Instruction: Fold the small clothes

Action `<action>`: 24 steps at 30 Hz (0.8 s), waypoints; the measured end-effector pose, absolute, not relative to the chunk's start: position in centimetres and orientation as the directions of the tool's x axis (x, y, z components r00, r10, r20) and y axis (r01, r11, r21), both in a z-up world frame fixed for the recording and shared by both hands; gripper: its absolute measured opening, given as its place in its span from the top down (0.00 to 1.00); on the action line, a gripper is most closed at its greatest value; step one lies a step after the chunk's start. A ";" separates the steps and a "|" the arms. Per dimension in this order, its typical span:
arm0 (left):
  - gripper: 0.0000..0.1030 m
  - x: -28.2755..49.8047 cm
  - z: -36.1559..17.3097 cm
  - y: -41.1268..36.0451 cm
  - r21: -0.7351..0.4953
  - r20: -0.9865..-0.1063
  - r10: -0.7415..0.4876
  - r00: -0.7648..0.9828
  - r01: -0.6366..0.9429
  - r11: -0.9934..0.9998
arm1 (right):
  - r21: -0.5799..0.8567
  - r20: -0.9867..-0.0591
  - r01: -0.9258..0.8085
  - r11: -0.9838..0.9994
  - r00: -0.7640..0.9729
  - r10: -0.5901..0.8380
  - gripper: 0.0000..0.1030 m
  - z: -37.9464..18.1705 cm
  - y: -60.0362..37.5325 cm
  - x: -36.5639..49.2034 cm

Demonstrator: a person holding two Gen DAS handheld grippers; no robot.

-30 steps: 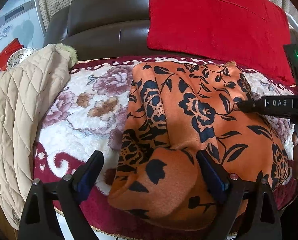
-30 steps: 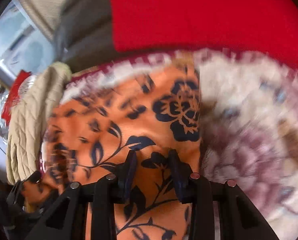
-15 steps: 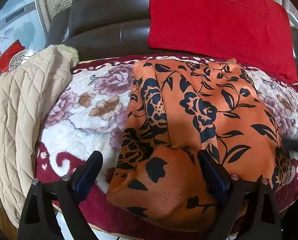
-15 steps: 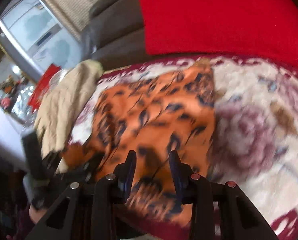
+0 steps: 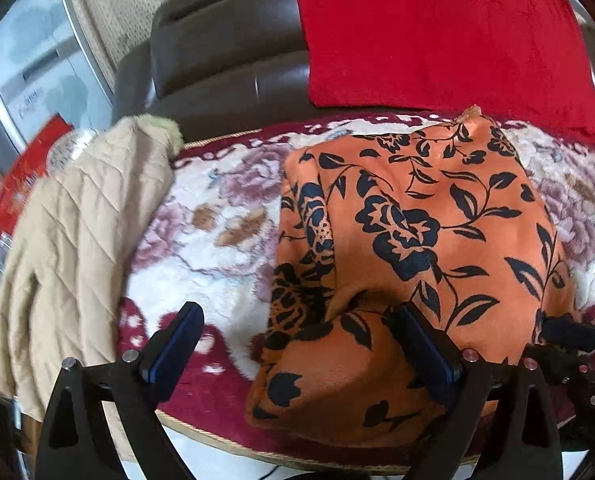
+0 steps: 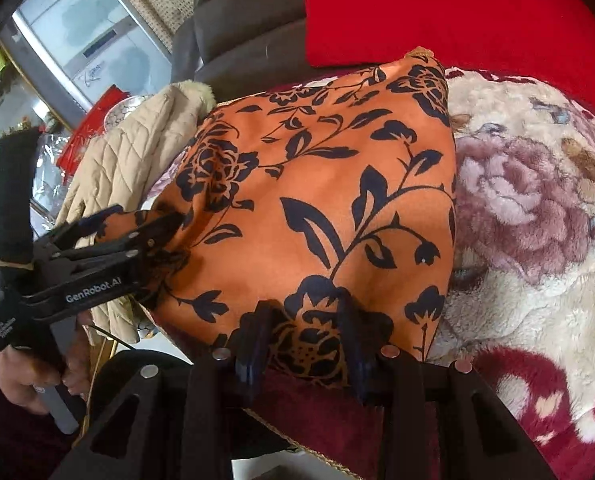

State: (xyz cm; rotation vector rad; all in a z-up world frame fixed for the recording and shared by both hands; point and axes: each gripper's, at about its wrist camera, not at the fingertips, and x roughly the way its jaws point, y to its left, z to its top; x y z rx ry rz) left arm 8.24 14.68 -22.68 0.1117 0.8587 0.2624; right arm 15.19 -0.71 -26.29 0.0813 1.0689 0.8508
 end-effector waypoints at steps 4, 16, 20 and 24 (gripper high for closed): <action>0.05 7.9 -23.1 14.7 0.238 -0.717 0.303 0.627 -0.188 0.953 | 0.439 -0.734 -0.588 0.679 0.201 0.649 0.62 -26.5 -0.8 14.4; 0.00 8.9 -24.8 15.3 0.230 -0.732 0.280 0.621 -0.162 0.960 | 0.438 -0.745 -0.593 0.676 0.182 0.642 0.62 -27.2 -0.6 14.3; 0.00 8.9 -24.8 15.3 0.222 -0.734 0.273 0.622 -0.160 0.962 | 0.431 -0.752 -0.590 0.682 0.183 0.633 0.62 -27.2 -0.3 14.3; 0.00 8.9 -24.8 15.7 0.209 -0.741 0.262 0.619 -0.159 0.965 | 0.439 -0.763 -0.577 0.689 0.166 0.625 0.62 -26.9 -0.2 14.6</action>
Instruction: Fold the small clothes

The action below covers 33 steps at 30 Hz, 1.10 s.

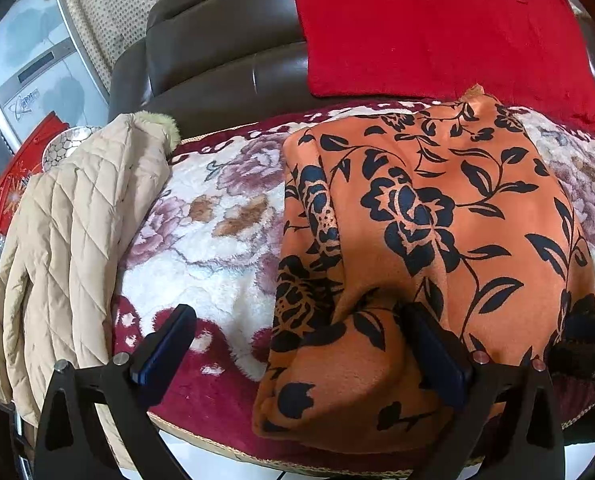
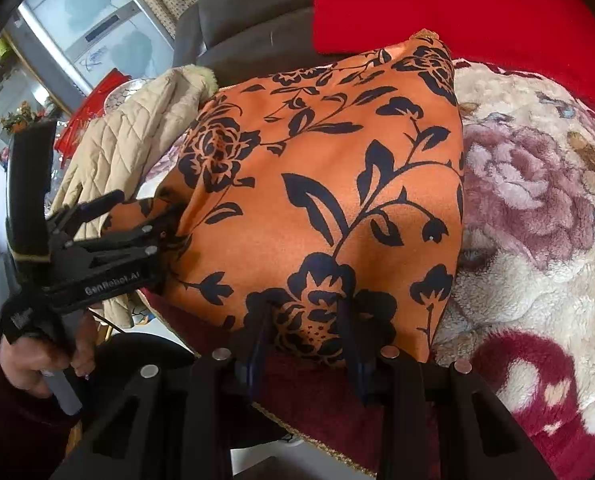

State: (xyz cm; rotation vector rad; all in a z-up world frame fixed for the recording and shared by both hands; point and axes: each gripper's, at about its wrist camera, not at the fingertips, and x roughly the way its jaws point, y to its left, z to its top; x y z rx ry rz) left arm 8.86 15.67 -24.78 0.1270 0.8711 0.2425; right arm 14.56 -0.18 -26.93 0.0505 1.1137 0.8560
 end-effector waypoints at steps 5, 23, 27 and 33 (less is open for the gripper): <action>0.00 8.8 -24.8 16.3 0.171 -0.749 0.235 0.620 -0.161 0.972 | 0.523 -0.733 -0.529 0.668 0.119 0.670 0.61 -25.7 -0.7 15.8; 0.00 9.1 -20.1 18.0 0.116 -0.728 0.187 0.660 -0.151 0.982 | 0.500 -0.733 -0.528 0.686 0.163 0.660 0.61 -23.5 -0.4 18.0; 0.00 11.1 -19.8 19.2 0.086 -0.743 0.171 0.647 -0.161 0.983 | 0.507 -0.728 -0.480 0.716 0.207 0.654 0.61 -23.3 -0.8 20.3; 0.00 14.0 -24.7 20.0 0.102 -0.818 0.186 0.545 -0.180 0.978 | 0.532 -0.736 -0.457 0.713 0.167 0.656 0.60 -26.5 0.8 22.4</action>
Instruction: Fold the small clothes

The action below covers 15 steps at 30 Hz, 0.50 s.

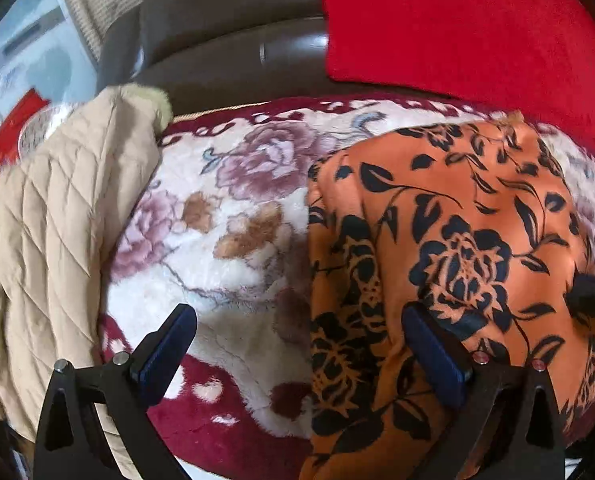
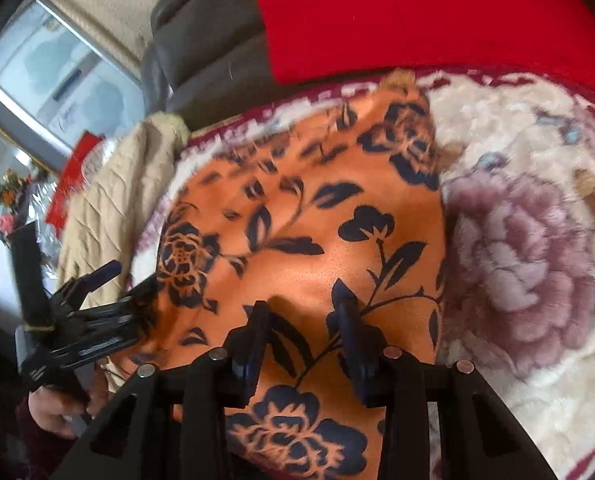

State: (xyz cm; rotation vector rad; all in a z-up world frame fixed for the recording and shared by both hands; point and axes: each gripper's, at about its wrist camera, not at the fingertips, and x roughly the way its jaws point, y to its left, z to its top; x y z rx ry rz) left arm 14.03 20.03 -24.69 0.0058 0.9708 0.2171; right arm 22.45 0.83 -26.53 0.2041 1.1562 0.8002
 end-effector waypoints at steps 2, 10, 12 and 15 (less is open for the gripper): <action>0.00 13.3 -24.2 20.9 0.064 -0.824 0.168 0.541 -0.207 0.976 | 0.524 -0.735 -0.465 0.713 0.176 0.655 0.60 -26.1 1.0 22.2; 0.00 7.5 -21.2 19.3 0.027 -0.771 0.105 0.628 -0.132 0.991 | 0.542 -0.698 -0.493 0.681 0.186 0.691 0.61 -23.3 -2.5 18.4; 0.00 7.2 -21.8 18.3 0.064 -0.777 0.110 0.620 -0.097 0.993 | 0.547 -0.701 -0.489 0.679 0.175 0.691 0.60 -23.6 -2.7 17.1; 0.00 8.3 -24.5 17.1 0.159 -0.804 0.174 0.568 -0.078 0.984 | 0.527 -0.740 -0.484 0.699 0.144 0.657 0.54 -26.0 -1.9 16.1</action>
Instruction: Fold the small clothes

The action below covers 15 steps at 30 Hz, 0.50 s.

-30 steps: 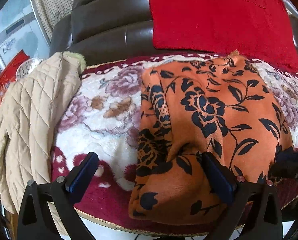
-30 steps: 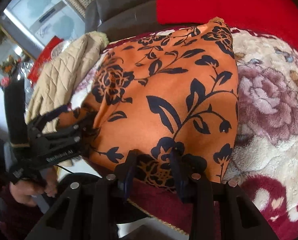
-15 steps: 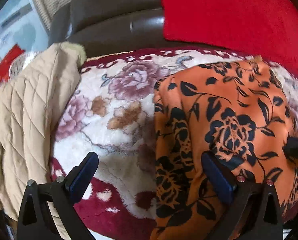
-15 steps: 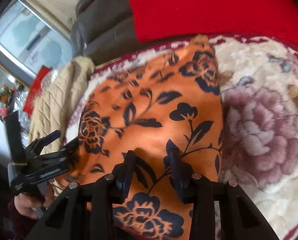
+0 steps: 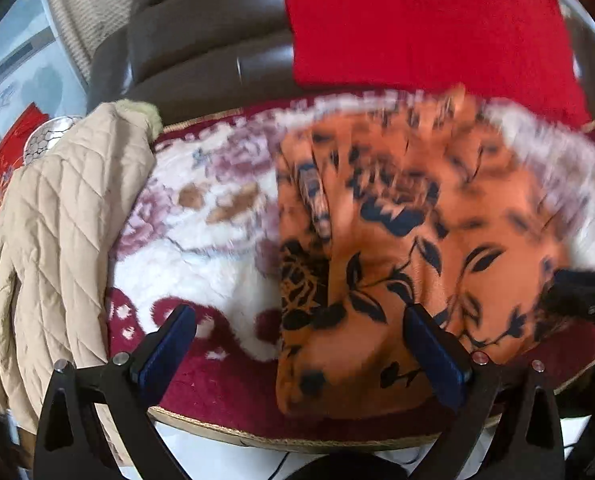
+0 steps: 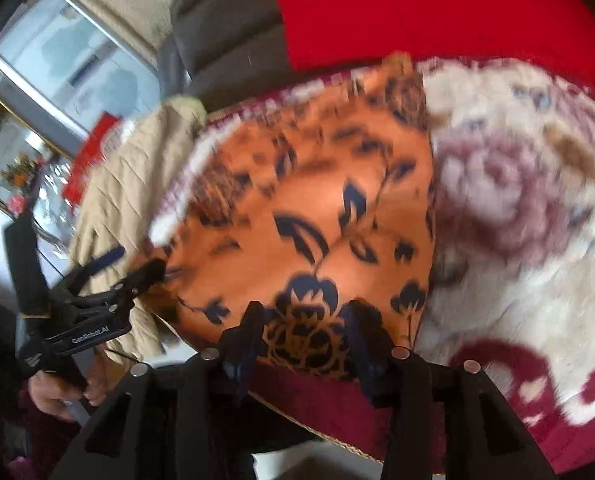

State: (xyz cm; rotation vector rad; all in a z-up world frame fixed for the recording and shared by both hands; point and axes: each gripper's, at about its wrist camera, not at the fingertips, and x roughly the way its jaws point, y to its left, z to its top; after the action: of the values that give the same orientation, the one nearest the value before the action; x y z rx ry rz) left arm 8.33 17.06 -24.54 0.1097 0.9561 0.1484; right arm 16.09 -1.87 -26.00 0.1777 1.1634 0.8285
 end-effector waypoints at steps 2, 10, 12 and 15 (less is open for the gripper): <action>0.00 8.7 -25.1 17.6 0.117 -0.818 0.152 0.555 -0.098 0.988 | 0.485 -0.748 -0.521 0.702 0.169 0.642 0.54 -26.7 -0.8 15.8; 0.00 6.5 -22.1 16.9 0.136 -0.783 0.169 0.599 -0.101 0.986 | 0.355 -0.764 -0.580 0.733 0.271 0.585 0.53 -23.3 -0.3 13.8; 0.00 6.0 -21.3 16.7 0.127 -0.776 0.160 0.611 -0.097 0.987 | 0.314 -0.763 -0.595 0.740 0.306 0.569 0.53 -22.6 -0.4 13.1; 0.00 5.2 -20.0 16.3 0.130 -0.756 0.159 0.635 -0.093 0.987 | 0.257 -0.760 -0.604 0.754 0.356 0.544 0.53 -21.5 -0.9 12.3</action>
State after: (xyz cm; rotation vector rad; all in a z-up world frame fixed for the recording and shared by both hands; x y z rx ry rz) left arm 5.23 16.29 -19.95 0.0811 0.8710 0.1437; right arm 12.35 -0.87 -21.46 -0.0709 0.9522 0.7420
